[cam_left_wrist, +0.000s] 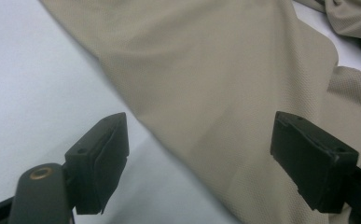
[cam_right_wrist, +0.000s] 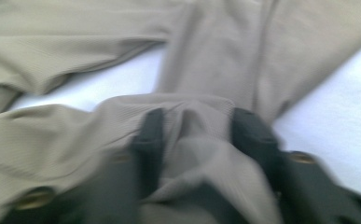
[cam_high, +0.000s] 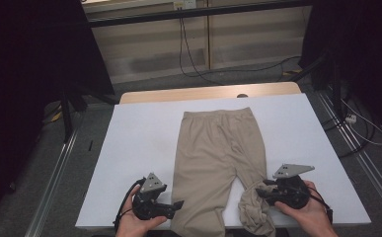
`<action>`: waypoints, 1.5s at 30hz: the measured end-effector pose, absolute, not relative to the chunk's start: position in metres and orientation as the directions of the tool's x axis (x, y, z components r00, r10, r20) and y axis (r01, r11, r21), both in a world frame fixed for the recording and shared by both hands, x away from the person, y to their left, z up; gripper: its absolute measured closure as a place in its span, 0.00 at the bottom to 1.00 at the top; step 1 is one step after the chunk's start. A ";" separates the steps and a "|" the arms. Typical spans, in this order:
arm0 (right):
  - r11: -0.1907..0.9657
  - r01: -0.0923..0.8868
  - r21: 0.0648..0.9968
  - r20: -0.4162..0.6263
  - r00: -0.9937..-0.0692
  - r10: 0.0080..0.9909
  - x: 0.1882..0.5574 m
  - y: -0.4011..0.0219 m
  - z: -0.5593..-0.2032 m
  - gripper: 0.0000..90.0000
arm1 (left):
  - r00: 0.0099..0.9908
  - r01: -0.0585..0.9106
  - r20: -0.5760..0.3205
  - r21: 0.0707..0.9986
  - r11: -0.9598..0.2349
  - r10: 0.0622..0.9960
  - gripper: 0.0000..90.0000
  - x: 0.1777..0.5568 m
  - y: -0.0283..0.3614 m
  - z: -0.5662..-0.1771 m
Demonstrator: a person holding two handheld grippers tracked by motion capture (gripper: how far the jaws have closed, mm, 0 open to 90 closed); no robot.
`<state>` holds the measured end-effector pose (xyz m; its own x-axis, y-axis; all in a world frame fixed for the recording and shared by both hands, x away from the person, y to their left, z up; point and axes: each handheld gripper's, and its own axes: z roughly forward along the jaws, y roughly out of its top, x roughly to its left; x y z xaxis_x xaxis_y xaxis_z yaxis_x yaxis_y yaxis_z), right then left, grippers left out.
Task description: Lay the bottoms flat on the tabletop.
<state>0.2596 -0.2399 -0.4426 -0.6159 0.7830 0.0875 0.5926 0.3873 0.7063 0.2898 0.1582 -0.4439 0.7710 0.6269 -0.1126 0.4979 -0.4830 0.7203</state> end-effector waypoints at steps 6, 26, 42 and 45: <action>0.421 0.548 0.722 0.120 -0.700 0.704 0.226 -0.225 -0.438 0.91 | 0.771 0.499 -0.115 0.719 -0.483 0.626 0.22 0.290 0.157 -0.444; 0.359 0.549 0.755 0.106 -0.643 0.759 0.241 -0.236 -0.430 0.57 | 0.775 0.496 -0.117 0.720 -0.484 0.621 0.22 0.291 0.156 -0.444; 0.492 0.571 0.657 0.165 -0.746 0.645 0.202 -0.213 -0.450 0.94 | 0.784 0.478 -0.110 0.734 -0.482 0.611 0.22 0.289 0.150 -0.442; 0.456 0.563 0.689 0.163 -0.734 0.660 0.207 -0.217 -0.445 0.77 | 0.791 0.466 -0.103 0.740 -0.485 0.603 0.24 0.290 0.143 -0.442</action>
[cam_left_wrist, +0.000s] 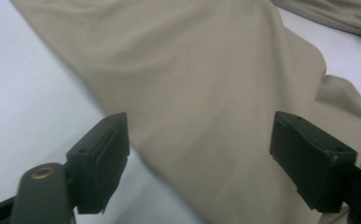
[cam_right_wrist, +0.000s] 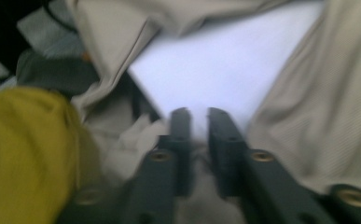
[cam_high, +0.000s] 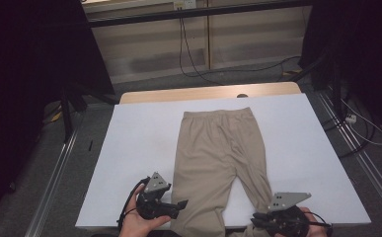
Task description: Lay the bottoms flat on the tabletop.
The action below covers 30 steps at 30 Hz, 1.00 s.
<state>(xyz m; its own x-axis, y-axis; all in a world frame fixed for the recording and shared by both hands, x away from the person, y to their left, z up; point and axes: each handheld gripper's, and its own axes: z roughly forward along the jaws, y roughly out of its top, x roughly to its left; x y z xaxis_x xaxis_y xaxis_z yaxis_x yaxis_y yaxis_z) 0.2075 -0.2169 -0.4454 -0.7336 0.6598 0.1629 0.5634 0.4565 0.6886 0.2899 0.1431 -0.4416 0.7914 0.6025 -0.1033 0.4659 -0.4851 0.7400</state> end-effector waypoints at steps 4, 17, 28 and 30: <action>0.389 0.556 0.735 0.148 -0.691 0.708 0.224 -0.230 -0.437 0.65 | 0.816 0.444 -0.103 0.742 -0.502 0.569 0.30 0.293 0.119 -0.440; 0.331 0.626 0.706 0.083 -0.537 0.839 0.267 -0.279 -0.443 0.88 | 0.914 0.327 -0.087 0.737 -0.592 0.397 0.64 0.295 0.008 -0.437; 0.417 0.610 0.673 0.084 -0.624 0.777 0.261 -0.257 -0.453 0.74 | 0.942 0.270 -0.057 0.714 -0.646 0.330 0.61 0.290 -0.049 -0.450; 0.416 0.612 0.672 0.091 -0.627 0.774 0.261 -0.256 -0.453 0.79 | 0.945 0.261 -0.045 0.705 -0.660 0.325 0.62 0.289 -0.055 -0.454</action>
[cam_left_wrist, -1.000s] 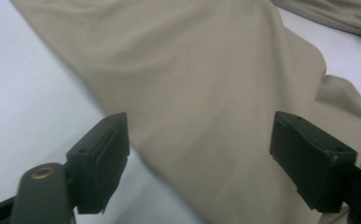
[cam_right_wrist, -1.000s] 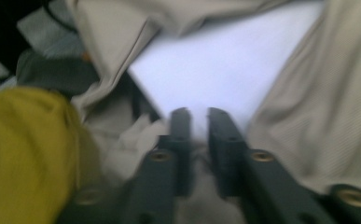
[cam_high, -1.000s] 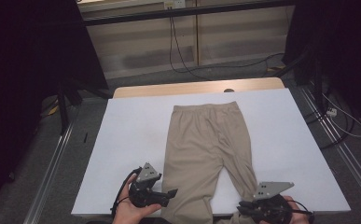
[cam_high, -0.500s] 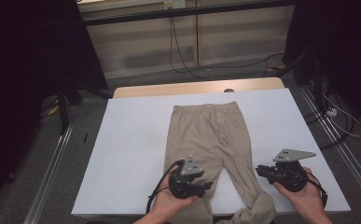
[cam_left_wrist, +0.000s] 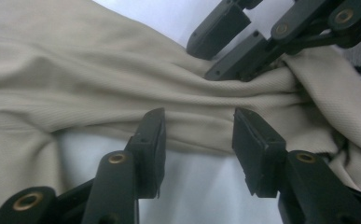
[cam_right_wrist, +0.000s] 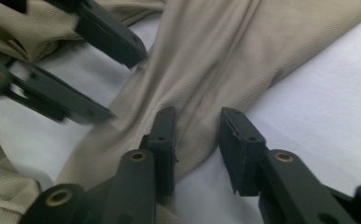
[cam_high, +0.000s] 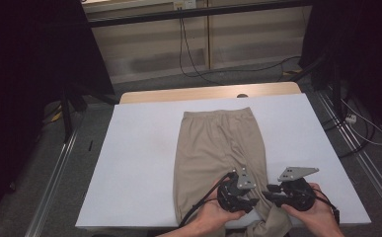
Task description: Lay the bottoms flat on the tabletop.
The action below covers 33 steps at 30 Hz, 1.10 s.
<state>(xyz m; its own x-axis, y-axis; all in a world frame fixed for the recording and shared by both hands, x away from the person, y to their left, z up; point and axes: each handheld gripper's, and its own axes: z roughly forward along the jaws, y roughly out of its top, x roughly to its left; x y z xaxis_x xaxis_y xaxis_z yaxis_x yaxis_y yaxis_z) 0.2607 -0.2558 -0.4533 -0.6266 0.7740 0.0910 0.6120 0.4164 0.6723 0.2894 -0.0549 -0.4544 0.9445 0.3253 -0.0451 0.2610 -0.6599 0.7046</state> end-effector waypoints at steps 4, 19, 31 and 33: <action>0.420 0.613 0.669 0.111 -0.642 0.759 0.259 -0.253 -0.453 0.95 | 0.947 0.223 0.005 0.706 -0.672 0.320 0.72 0.284 -0.061 -0.456; 0.317 0.557 0.767 0.077 -0.571 0.817 0.256 -0.263 -0.435 1.00 | 0.925 0.287 -0.041 0.727 -0.624 0.378 1.00 0.304 -0.031 -0.432; 0.228 0.492 0.840 0.054 -0.493 0.868 0.269 -0.271 -0.410 1.00 | 0.853 0.340 -0.042 0.801 -0.493 0.520 1.00 0.342 0.001 -0.397; 0.241 0.482 0.843 0.031 -0.491 0.871 0.275 -0.269 -0.408 0.99 | 0.837 0.356 -0.046 0.802 -0.480 0.545 1.00 0.350 0.002 -0.398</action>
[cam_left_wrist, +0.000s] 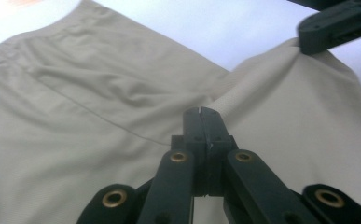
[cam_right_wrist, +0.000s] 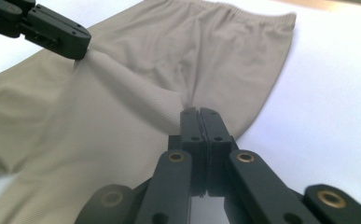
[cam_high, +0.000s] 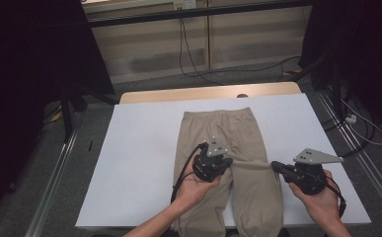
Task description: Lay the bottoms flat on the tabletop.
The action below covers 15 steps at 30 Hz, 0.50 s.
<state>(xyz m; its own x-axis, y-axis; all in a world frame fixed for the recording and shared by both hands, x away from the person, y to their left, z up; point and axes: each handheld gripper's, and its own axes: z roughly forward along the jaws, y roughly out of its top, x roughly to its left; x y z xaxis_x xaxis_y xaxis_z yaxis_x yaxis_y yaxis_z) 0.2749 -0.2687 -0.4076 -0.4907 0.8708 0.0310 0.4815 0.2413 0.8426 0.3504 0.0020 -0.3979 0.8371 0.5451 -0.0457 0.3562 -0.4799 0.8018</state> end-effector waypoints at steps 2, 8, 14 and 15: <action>0.268 0.472 0.840 -0.011 -0.479 0.878 0.282 -0.265 -0.409 1.00 | 0.824 0.369 -0.037 0.793 -0.486 0.566 1.00 0.358 0.003 -0.401; 0.274 0.531 0.802 0.018 -0.480 0.877 0.288 -0.271 -0.424 0.89 | 0.812 0.404 -0.037 0.755 -0.517 0.582 1.00 0.363 0.008 -0.420; 0.281 0.583 0.762 0.029 -0.464 0.885 0.270 -0.280 -0.434 0.78 | 0.807 0.416 -0.041 0.746 -0.519 0.589 0.91 0.359 0.012 -0.425; 0.289 0.585 0.758 0.032 -0.476 0.879 0.267 -0.279 -0.434 0.79 | 0.806 0.406 -0.028 0.753 -0.518 0.591 0.85 0.356 0.013 -0.424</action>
